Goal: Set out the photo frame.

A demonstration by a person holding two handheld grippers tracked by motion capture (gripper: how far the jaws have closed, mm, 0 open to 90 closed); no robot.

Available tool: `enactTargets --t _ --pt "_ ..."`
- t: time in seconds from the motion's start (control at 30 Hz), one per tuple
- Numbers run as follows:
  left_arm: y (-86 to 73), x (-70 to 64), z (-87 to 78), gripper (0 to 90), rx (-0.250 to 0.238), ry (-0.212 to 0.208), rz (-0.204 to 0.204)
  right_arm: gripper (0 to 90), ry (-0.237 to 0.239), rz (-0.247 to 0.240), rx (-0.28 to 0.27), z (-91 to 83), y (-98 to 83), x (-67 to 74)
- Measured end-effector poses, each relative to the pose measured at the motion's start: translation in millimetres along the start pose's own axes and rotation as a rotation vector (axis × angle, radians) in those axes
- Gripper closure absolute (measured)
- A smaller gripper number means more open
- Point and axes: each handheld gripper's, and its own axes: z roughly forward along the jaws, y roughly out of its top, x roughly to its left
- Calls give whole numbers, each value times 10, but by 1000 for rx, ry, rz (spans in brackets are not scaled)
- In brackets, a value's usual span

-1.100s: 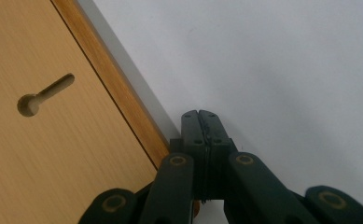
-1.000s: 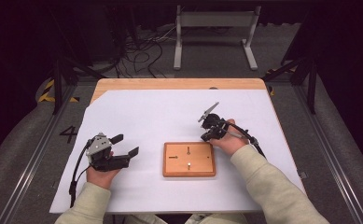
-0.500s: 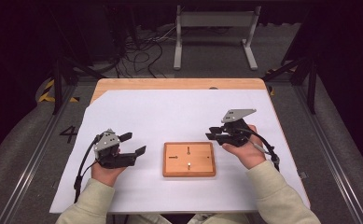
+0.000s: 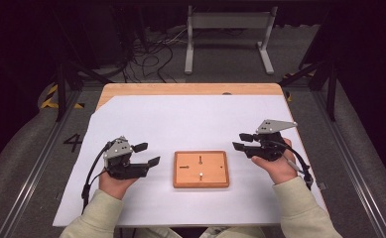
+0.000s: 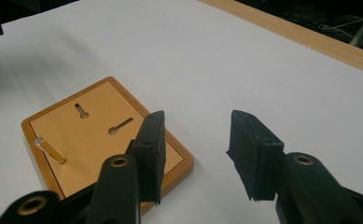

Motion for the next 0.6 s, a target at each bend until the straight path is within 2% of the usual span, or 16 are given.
enactTargets --t 0.07,0.17,0.27,0.43,0.5,0.6 --pt "10 8 17 336 12 -3 -12 537 -7 1 -10 -29 -10 -13" --pt "42 38 28 371 20 -35 -50 519 -13 -15 -28 -66 -19 -20" --pt "81 5 45 340 5 -35 -48 503 -16 -11 -43 -95 -30 -36" --pt "137 -68 110 331 3 -70 -38 498 -24 -4 -49 -125 -60 -55" --pt "200 -125 174 325 -5 -112 -48 499 -29 -1 -57 -146 -73 -63" --pt "238 -180 241 318 -6 -134 -41 499 -36 8 -66 -175 -83 -82"
